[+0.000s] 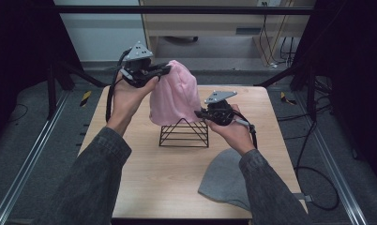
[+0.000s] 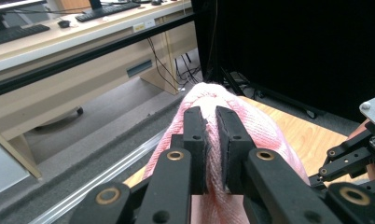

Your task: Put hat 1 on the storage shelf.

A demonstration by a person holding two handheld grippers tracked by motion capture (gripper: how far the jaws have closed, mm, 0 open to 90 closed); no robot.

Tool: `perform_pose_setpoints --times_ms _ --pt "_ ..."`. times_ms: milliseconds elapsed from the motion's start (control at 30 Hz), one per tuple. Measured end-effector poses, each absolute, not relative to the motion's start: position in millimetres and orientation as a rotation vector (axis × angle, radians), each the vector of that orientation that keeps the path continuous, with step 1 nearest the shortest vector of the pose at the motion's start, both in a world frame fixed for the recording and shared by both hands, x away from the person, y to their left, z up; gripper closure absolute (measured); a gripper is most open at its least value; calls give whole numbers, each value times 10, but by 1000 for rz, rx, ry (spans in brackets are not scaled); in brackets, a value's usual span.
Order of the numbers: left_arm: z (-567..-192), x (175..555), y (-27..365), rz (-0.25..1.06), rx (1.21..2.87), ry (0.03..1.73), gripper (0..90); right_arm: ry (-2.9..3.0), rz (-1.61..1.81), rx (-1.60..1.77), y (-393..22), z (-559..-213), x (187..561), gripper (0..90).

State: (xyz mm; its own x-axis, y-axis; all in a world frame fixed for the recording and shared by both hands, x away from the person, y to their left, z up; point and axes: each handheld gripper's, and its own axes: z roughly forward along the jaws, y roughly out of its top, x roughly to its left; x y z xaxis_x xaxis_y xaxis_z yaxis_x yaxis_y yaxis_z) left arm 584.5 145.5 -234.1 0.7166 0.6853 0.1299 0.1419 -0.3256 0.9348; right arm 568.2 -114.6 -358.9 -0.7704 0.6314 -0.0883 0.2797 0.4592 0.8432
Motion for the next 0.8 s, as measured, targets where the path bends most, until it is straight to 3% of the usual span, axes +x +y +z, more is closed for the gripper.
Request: perform_pose_setpoints --times_ms 800 --pt "-2676 5767 1277 579 1924 604 823 2346 1175 794 -1373 -3955 5564 824"
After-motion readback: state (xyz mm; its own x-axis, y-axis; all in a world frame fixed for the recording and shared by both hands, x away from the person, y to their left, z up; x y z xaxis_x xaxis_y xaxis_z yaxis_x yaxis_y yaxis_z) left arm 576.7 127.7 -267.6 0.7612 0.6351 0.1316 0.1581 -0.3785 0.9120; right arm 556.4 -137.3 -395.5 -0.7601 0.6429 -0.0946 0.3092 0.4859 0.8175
